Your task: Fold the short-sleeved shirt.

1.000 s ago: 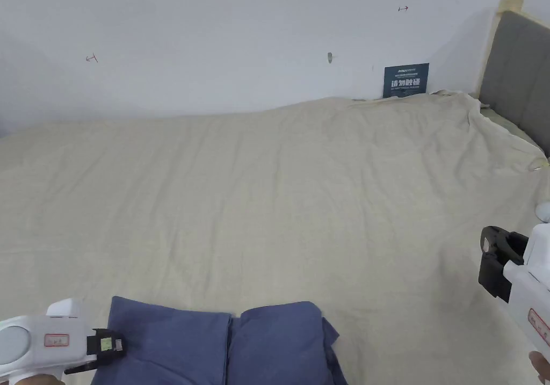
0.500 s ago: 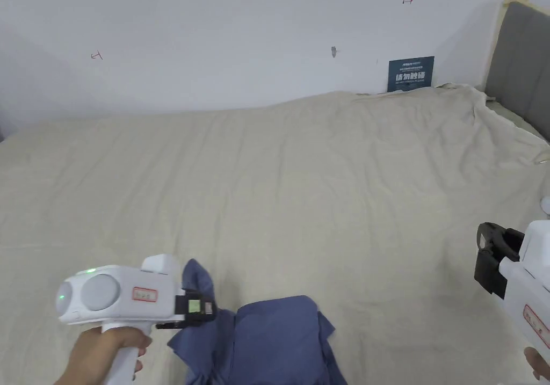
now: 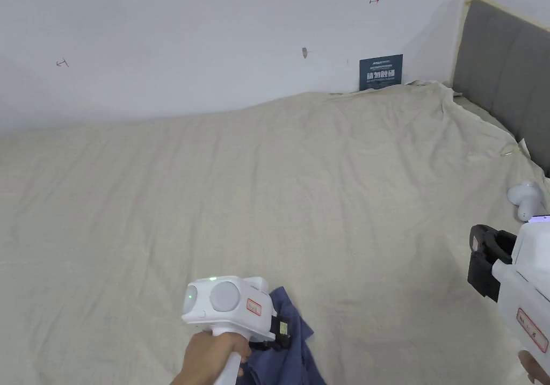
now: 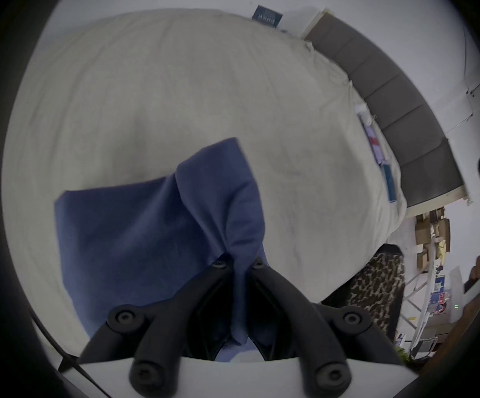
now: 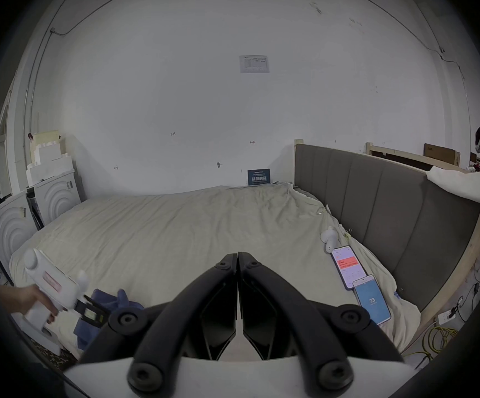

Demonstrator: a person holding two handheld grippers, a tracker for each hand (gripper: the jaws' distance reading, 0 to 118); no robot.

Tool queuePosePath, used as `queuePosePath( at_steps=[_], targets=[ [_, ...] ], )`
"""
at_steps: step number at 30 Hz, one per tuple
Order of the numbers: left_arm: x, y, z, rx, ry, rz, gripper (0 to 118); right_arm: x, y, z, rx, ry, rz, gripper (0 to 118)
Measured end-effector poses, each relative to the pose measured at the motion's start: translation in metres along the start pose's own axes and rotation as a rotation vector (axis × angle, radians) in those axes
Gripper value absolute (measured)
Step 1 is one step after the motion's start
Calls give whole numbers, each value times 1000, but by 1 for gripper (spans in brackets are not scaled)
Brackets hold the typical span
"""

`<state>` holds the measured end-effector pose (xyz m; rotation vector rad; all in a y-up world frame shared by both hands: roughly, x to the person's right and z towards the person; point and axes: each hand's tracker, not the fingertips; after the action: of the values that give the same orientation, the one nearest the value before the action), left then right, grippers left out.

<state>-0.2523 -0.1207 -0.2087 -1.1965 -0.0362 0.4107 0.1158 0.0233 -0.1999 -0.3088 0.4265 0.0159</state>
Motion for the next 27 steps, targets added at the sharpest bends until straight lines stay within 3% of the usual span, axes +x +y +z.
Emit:
queuePosePath(
  at_steps=[3, 6, 9, 10, 11, 18, 24, 26, 27],
  targets=[
    [9, -4, -12, -1, 41, -4, 10, 5, -1, 3, -4, -8, 6, 0],
    [12, -6, -9, 17, 40, -9, 34, 8, -1, 5, -6, -16, 8, 0],
    [19, -9, 2, 33, 3, -22, 83, 10, 0, 6, -7, -22, 7, 0],
    [26, -12, 12, 41, 8, -29, 104, 10, 0, 6, -7, -24, 8, 0],
    [29, -13, 18, 49, 18, -48, 115, 11, 1, 7, -5, -25, 8, 0],
    [16, -20, 78, 324, 29, -116, 117, 12, 9, 12, 16, -28, 15, 0],
    [-12, -32, 98, 498, 181, -132, 117, 12, 10, 12, 24, -28, 28, 0],
    [-17, -38, 94, 539, 218, -145, 109, 14, 8, 10, 24, -26, 32, 0],
    [-21, -43, 91, 568, 232, -152, 99, 14, 8, 10, 24, -25, 33, 0]
  ],
)
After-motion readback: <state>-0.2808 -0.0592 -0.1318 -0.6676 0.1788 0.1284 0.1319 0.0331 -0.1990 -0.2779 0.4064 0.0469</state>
